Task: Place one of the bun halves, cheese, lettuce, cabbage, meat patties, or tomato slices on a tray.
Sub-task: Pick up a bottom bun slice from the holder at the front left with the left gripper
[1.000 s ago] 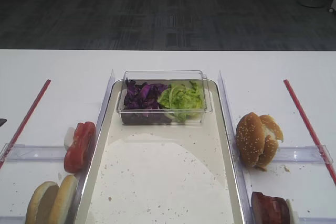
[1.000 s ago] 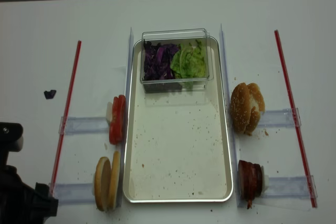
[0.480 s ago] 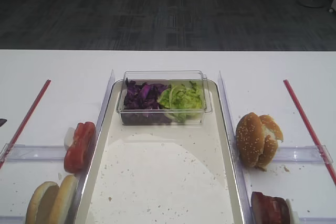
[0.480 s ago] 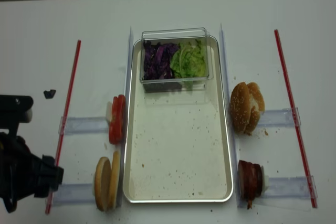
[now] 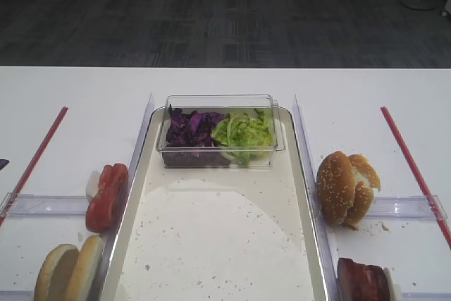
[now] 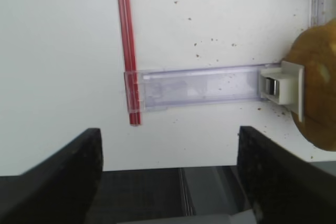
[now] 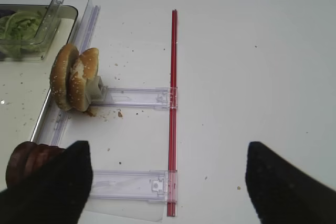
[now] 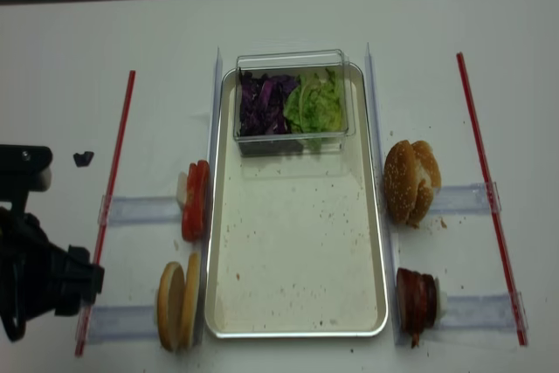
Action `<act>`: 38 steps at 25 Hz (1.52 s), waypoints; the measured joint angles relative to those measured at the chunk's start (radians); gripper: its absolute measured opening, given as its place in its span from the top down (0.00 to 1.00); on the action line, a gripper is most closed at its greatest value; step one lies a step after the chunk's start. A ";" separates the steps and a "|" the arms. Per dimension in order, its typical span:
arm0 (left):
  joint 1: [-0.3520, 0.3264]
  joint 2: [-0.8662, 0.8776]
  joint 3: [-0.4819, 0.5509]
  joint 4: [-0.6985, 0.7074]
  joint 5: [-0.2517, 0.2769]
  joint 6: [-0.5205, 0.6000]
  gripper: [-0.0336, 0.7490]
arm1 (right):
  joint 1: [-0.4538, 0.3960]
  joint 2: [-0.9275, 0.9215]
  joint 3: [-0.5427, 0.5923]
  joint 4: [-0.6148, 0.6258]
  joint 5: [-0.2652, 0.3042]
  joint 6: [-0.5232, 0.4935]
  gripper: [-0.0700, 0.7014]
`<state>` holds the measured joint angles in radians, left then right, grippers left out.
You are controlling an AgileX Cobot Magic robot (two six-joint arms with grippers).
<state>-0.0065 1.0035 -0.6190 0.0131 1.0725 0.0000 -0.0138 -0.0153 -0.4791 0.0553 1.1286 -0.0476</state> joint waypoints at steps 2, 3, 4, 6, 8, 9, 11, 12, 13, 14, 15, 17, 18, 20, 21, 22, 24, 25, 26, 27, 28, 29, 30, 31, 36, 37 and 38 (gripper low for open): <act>0.000 0.000 0.000 0.000 0.000 0.000 0.33 | 0.000 0.000 0.000 0.000 0.000 0.000 0.11; 0.000 0.000 0.000 0.001 0.000 0.000 0.33 | 0.000 0.000 0.000 0.000 0.000 0.000 0.11; 0.000 0.000 0.000 0.001 0.002 0.000 0.33 | 0.000 0.000 0.000 0.000 0.000 0.000 0.11; 0.000 0.000 0.000 0.001 0.002 0.000 0.33 | 0.000 0.000 0.000 0.000 0.000 0.000 0.11; 0.000 0.000 0.000 0.001 0.002 0.000 0.33 | 0.000 0.000 0.000 0.000 0.000 0.000 0.11; 0.000 0.000 0.000 0.001 0.002 0.000 0.33 | 0.000 0.000 0.000 0.000 0.000 0.000 0.11; 0.000 0.000 0.000 0.001 0.004 0.000 0.33 | 0.000 0.000 0.000 0.000 0.000 0.000 0.11; 0.000 0.000 0.000 0.001 0.006 0.000 0.33 | 0.000 0.000 0.000 0.000 0.000 0.000 0.11; 0.000 0.000 0.000 0.001 0.007 0.000 0.33 | 0.000 0.000 0.000 0.000 0.000 0.000 0.11; 0.000 0.000 0.000 0.001 0.009 0.000 0.33 | 0.000 0.000 0.000 0.000 0.000 0.000 0.11; 0.000 0.000 0.000 0.001 0.009 0.000 0.33 | 0.000 0.000 0.000 0.000 0.000 0.000 0.11; 0.000 0.000 0.000 -0.003 0.013 0.000 0.33 | 0.000 0.000 0.000 0.000 0.000 0.000 0.11; 0.000 0.000 0.000 -0.013 0.013 0.000 0.33 | 0.000 0.000 0.000 0.000 0.000 0.000 0.11; 0.000 0.000 0.000 -0.013 0.013 0.000 0.33 | 0.000 0.000 0.000 0.000 0.000 0.000 0.11; 0.000 0.000 0.000 -0.019 0.013 0.000 0.33 | 0.000 0.000 0.000 0.000 0.000 0.000 0.11; 0.000 0.000 0.000 -0.019 0.013 0.000 0.33 | 0.000 0.000 0.000 0.000 0.000 0.000 0.11; 0.000 0.000 0.000 -0.020 0.017 0.000 0.33 | 0.000 0.000 0.000 0.000 0.000 0.000 0.11; 0.000 0.000 0.000 -0.026 0.017 0.000 0.33 | 0.000 0.000 0.000 0.000 0.000 0.000 0.11; 0.000 0.000 0.000 -0.026 0.017 0.000 0.33 | 0.000 0.000 0.000 0.000 0.000 0.000 0.11; 0.000 0.000 0.000 -0.028 0.017 -0.005 0.33 | 0.000 0.000 0.000 0.000 0.000 0.000 0.11; 0.000 0.000 0.000 -0.035 0.017 -0.005 0.33 | 0.000 0.000 0.000 0.000 0.000 0.000 0.11; 0.000 0.000 0.000 -0.041 0.017 -0.005 0.33 | 0.000 0.000 0.000 0.000 0.000 0.000 0.11; 0.000 0.000 0.000 -0.045 0.017 -0.005 0.33 | 0.000 0.000 0.000 0.000 0.000 0.000 0.11; 0.000 0.000 0.000 -0.048 0.017 -0.005 0.33 | 0.000 0.000 0.000 0.000 0.000 0.000 0.11; 0.000 0.000 0.000 -0.061 0.017 -0.005 0.33 | 0.000 0.000 0.000 0.000 0.000 0.000 0.11; 0.000 0.000 0.000 -0.070 0.017 -0.005 0.33 | 0.000 0.000 0.000 0.000 0.000 0.000 0.11; 0.000 0.000 0.000 -0.077 0.017 -0.005 0.33 | 0.000 0.000 0.000 0.000 0.000 0.000 0.11</act>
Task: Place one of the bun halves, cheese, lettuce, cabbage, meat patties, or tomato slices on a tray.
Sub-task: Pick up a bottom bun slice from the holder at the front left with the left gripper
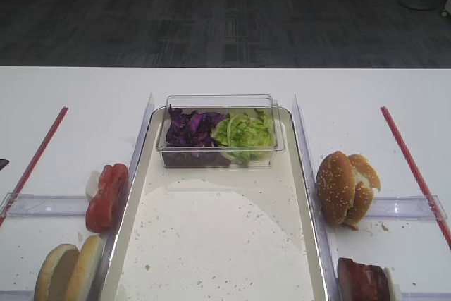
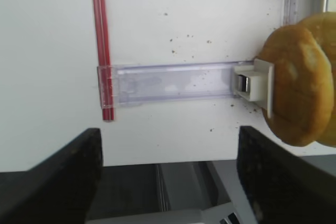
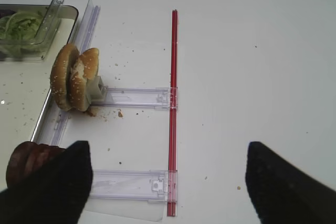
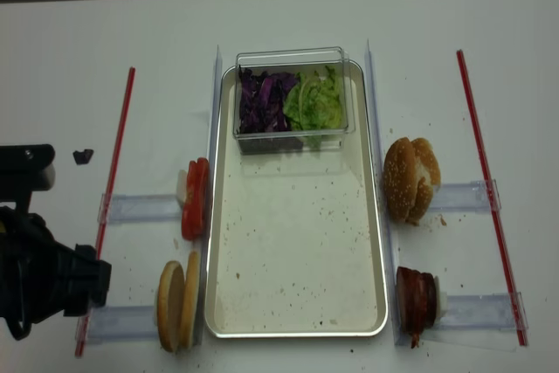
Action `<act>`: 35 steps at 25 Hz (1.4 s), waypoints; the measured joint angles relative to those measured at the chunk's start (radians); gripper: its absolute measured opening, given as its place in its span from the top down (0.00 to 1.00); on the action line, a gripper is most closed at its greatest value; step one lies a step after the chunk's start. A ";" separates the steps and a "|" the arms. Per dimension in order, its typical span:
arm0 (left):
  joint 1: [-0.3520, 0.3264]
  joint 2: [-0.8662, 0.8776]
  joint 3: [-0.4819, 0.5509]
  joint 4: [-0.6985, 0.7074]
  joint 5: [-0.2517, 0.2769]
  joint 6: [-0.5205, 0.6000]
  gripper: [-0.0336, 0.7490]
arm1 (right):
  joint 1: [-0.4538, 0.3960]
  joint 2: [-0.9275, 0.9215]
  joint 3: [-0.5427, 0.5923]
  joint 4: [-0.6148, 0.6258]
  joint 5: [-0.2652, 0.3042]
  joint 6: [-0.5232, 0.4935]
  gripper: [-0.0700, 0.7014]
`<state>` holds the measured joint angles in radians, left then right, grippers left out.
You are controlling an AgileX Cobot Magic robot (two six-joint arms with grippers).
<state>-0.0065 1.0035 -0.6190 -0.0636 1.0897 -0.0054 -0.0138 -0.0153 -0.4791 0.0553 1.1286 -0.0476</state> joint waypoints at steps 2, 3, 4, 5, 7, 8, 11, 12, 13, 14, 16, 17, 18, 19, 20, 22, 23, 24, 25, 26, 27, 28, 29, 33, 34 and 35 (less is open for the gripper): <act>0.000 0.000 0.000 -0.010 0.000 0.000 0.33 | 0.000 0.000 0.000 0.000 0.000 0.000 0.11; 0.000 0.000 0.000 -0.012 0.000 0.000 0.33 | 0.000 0.000 0.000 0.000 0.000 0.000 0.11; 0.000 0.000 0.000 -0.017 0.000 0.000 0.33 | 0.000 0.000 0.000 0.000 0.000 0.000 0.11; 0.000 0.000 0.000 -0.021 0.000 0.000 0.33 | 0.000 0.000 0.000 0.000 0.000 0.000 0.11; 0.000 0.000 0.000 -0.027 0.000 0.005 0.33 | 0.000 0.000 0.000 0.000 0.000 0.000 0.11; 0.000 0.000 0.000 -0.029 0.000 0.005 0.33 | 0.000 0.000 0.000 0.000 0.000 0.000 0.11; 0.000 0.000 0.000 -0.040 0.000 0.005 0.33 | -0.006 0.000 0.000 0.000 0.000 0.000 0.11; 0.000 0.000 0.000 -0.044 0.000 0.005 0.33 | -0.014 0.000 0.000 0.000 0.000 0.000 0.11; 0.000 0.000 0.000 -0.046 0.000 0.005 0.33 | -0.023 0.000 0.000 0.000 0.000 0.000 0.11; 0.000 0.000 0.000 -0.046 0.000 0.005 0.33 | -0.030 0.000 0.000 0.000 0.000 0.000 0.11; 0.000 0.000 0.000 -0.048 0.000 0.005 0.34 | -0.031 0.000 0.000 0.000 0.000 0.000 0.11; 0.000 0.000 0.000 -0.051 0.000 0.005 0.34 | -0.031 0.000 0.000 0.000 0.000 0.000 0.11; 0.000 0.000 0.000 -0.051 0.000 0.005 0.34 | -0.031 0.000 0.000 0.000 0.000 0.000 0.11; 0.000 0.000 0.000 -0.053 0.000 0.005 0.34 | -0.031 0.000 0.000 -0.002 0.000 0.000 0.11; 0.000 0.000 0.000 -0.053 0.000 0.005 0.34 | -0.031 0.000 0.000 -0.002 0.000 0.000 0.11; 0.000 0.000 0.000 -0.055 -0.002 0.005 0.35 | -0.031 0.000 0.000 -0.002 0.000 0.002 0.11; 0.000 0.000 0.000 -0.059 -0.002 0.005 0.35 | -0.031 0.000 0.000 -0.002 0.000 0.002 0.11; 0.000 0.000 0.000 -0.065 -0.002 0.011 0.35 | -0.031 0.000 0.000 -0.002 0.000 0.002 0.11; 0.000 0.000 0.000 -0.069 -0.002 0.015 0.35 | -0.031 0.000 0.000 -0.002 0.000 0.002 0.11; 0.000 0.000 0.000 -0.077 -0.002 0.015 0.35 | -0.031 0.000 0.000 -0.002 0.000 0.002 0.11; -0.004 0.000 0.000 -0.079 -0.002 0.017 0.35 | -0.031 0.000 0.000 -0.002 0.000 0.002 0.11; -0.015 0.000 0.000 -0.079 -0.006 0.017 0.35 | -0.031 0.000 0.000 -0.002 0.000 0.002 0.11; -0.032 0.000 0.000 -0.081 -0.010 0.014 0.35 | -0.031 0.000 0.000 -0.002 0.000 0.002 0.11; -0.129 0.000 0.000 -0.081 -0.037 -0.043 0.35 | -0.031 0.000 0.000 -0.002 0.000 0.002 0.11; -0.154 0.000 0.000 -0.081 -0.045 -0.067 0.35 | -0.031 0.000 0.000 -0.002 0.000 0.002 0.11; -0.183 0.000 0.000 -0.081 -0.052 -0.091 0.35 | -0.031 0.000 0.000 -0.002 0.000 0.002 0.11</act>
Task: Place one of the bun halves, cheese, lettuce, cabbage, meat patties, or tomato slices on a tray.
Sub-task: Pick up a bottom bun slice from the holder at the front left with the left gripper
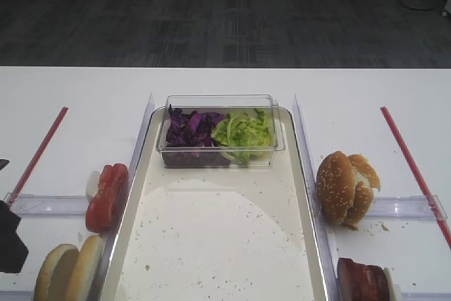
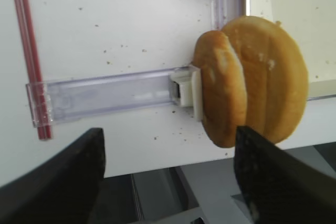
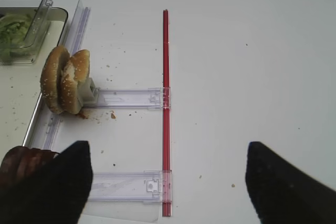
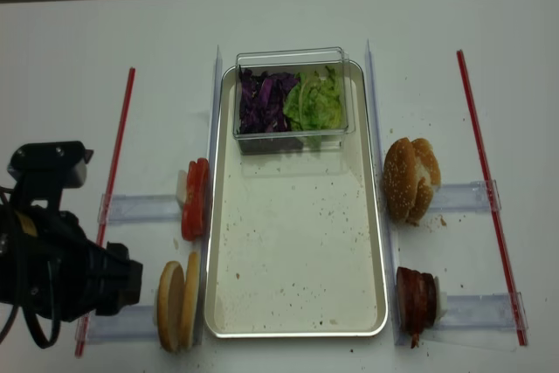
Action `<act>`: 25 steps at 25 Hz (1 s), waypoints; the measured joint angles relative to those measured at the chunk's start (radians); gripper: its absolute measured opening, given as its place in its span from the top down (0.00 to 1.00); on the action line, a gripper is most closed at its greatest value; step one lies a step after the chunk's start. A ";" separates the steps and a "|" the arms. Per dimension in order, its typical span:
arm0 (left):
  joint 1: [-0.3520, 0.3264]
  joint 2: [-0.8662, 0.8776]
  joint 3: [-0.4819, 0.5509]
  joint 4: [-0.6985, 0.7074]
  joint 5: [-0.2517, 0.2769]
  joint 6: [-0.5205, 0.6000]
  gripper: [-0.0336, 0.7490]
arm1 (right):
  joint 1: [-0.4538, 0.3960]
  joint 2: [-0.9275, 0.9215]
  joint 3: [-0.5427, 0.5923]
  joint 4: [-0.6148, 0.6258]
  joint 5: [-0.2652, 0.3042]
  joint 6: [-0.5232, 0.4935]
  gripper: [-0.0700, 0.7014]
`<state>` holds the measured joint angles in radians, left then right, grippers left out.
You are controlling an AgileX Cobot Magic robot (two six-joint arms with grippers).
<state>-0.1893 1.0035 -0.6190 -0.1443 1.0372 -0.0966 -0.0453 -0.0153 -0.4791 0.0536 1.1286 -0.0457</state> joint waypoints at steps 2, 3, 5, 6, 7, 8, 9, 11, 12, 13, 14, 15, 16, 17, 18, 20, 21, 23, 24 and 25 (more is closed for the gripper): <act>-0.061 0.000 0.000 0.002 -0.012 -0.047 0.35 | 0.000 0.000 0.000 0.000 0.000 0.000 0.11; -0.088 0.000 0.000 0.006 -0.019 -0.077 0.35 | 0.000 0.000 0.000 0.000 0.000 0.000 0.11; -0.153 0.002 0.000 0.020 -0.033 -0.133 0.35 | 0.000 0.000 0.000 0.000 0.000 0.000 0.11; -0.186 0.006 0.000 0.032 -0.038 -0.165 0.35 | 0.000 0.000 0.000 0.000 0.000 0.000 0.11; -0.213 0.013 -0.001 0.043 -0.040 -0.196 0.35 | 0.000 0.000 0.000 0.000 0.000 0.000 0.11; -0.246 0.021 -0.005 0.054 -0.040 -0.226 0.35 | 0.000 0.000 0.000 0.000 0.000 0.000 0.11; -0.278 0.033 -0.011 0.065 -0.040 -0.250 0.35 | 0.000 0.000 0.000 0.000 0.000 0.000 0.11; -0.334 0.057 -0.038 0.087 -0.044 -0.300 0.35 | 0.000 0.000 0.000 0.000 0.000 0.000 0.11; -0.362 0.073 -0.053 0.096 -0.046 -0.322 0.35 | 0.000 0.000 0.000 0.000 0.000 0.000 0.11; -0.390 0.088 -0.073 0.108 -0.046 -0.339 0.35 | 0.000 0.000 0.000 0.000 0.000 0.000 0.11; -0.410 0.107 -0.094 0.118 -0.048 -0.358 0.35 | 0.000 0.000 0.000 0.000 0.000 0.000 0.11; -0.434 0.128 -0.114 0.125 -0.048 -0.376 0.35 | 0.000 0.000 0.000 0.000 0.000 0.000 0.11; -0.455 0.149 -0.131 0.135 -0.048 -0.387 0.35 | 0.000 0.000 0.000 0.000 0.000 0.000 0.11; -0.470 0.169 -0.150 0.138 -0.050 -0.394 0.35 | 0.000 0.000 0.000 0.000 0.000 0.000 0.11; -0.487 0.193 -0.168 0.144 -0.050 -0.398 0.35 | 0.000 0.000 0.000 0.000 0.000 0.000 0.11; -0.512 0.239 -0.191 0.144 -0.052 -0.400 0.35 | 0.000 0.000 0.000 0.000 0.000 0.000 0.11; -0.517 0.261 -0.197 0.144 -0.054 -0.405 0.35 | 0.000 0.000 0.000 0.000 0.000 0.000 0.11; -0.522 0.299 -0.199 0.144 -0.054 -0.415 0.35 | 0.000 0.000 0.000 0.000 0.000 0.000 0.11; -0.522 0.312 -0.199 0.144 -0.054 -0.419 0.35 | 0.000 0.000 0.000 0.000 0.000 0.000 0.11; -0.522 0.323 -0.200 0.144 -0.054 -0.424 0.35 | 0.000 0.000 0.000 0.000 0.000 0.000 0.11</act>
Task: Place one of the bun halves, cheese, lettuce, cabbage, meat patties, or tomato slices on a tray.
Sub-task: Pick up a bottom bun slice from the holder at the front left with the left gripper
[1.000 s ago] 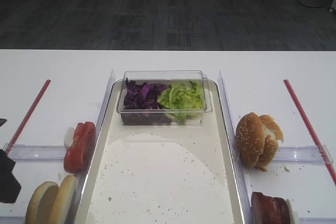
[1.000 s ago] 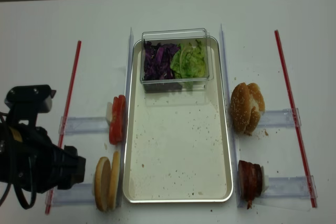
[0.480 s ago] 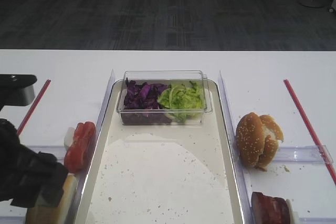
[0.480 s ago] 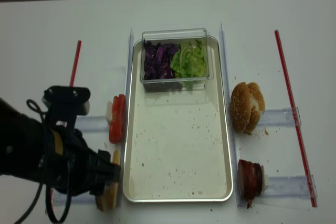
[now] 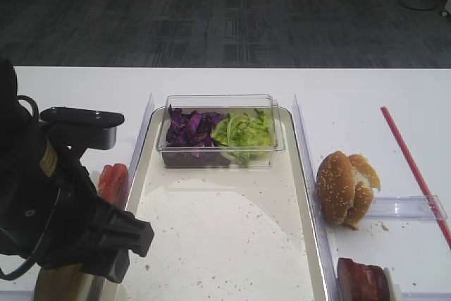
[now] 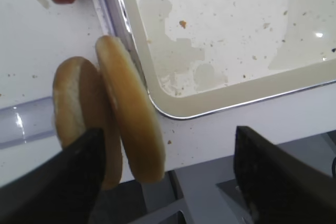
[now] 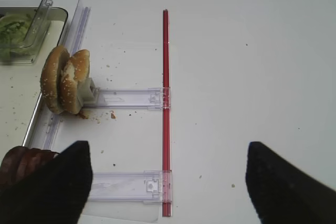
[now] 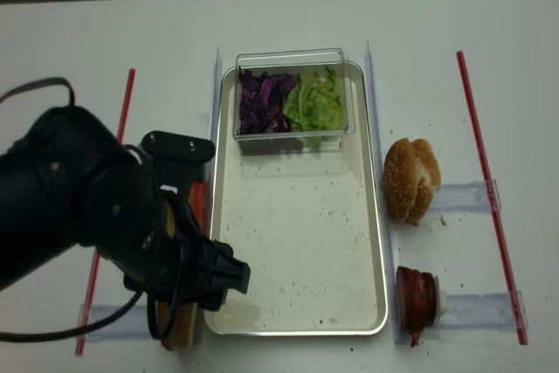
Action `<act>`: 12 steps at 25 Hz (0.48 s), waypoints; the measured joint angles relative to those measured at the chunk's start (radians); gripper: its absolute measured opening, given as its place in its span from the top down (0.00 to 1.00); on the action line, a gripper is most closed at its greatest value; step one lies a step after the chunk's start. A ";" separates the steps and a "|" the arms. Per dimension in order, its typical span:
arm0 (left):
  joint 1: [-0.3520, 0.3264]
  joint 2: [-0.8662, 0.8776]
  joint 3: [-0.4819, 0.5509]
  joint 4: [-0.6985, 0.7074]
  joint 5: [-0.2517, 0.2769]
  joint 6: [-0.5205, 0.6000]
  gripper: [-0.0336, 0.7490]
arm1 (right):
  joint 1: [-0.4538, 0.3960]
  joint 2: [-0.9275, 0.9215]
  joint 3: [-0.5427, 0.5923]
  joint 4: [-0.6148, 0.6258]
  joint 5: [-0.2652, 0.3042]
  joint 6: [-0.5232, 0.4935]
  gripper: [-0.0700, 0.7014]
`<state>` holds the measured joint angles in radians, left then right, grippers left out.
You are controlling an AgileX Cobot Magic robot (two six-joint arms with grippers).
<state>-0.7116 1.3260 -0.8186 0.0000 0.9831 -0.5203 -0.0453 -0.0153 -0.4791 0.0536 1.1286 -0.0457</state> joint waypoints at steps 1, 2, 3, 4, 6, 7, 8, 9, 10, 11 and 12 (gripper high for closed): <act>0.000 0.008 0.000 0.000 0.000 -0.002 0.35 | 0.000 0.000 0.000 0.000 0.000 0.000 0.11; 0.000 0.010 0.000 0.000 -0.002 -0.005 0.35 | 0.000 0.000 0.000 0.000 0.000 0.000 0.11; 0.000 0.011 0.000 0.000 -0.002 -0.010 0.35 | 0.000 0.000 0.000 0.000 0.000 0.000 0.11; 0.000 0.011 0.000 0.000 -0.004 -0.018 0.35 | 0.000 0.000 0.000 0.000 0.000 0.000 0.11; 0.000 0.011 0.000 0.021 -0.006 -0.033 0.35 | 0.000 0.000 0.000 0.000 0.000 0.000 0.11; 0.000 0.011 0.000 0.027 -0.009 -0.044 0.36 | 0.000 0.000 0.000 0.000 0.000 0.000 0.11; 0.000 0.011 0.000 0.032 -0.013 -0.052 0.36 | 0.000 0.000 0.000 0.000 0.000 0.000 0.11; 0.000 0.011 0.000 0.034 -0.016 -0.053 0.37 | 0.000 0.000 0.000 0.000 0.000 0.000 0.11; 0.000 0.014 0.000 0.038 -0.021 -0.056 0.39 | 0.000 0.000 0.000 0.000 0.000 0.000 0.11; 0.000 0.019 0.000 0.039 -0.023 -0.056 0.41 | 0.000 0.000 0.000 0.000 0.000 0.000 0.11; 0.000 0.027 0.000 0.041 -0.023 -0.057 0.42 | 0.000 0.000 0.000 0.000 0.000 0.000 0.11</act>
<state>-0.7116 1.3530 -0.8186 0.0407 0.9601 -0.5778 -0.0453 -0.0153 -0.4791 0.0536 1.1286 -0.0457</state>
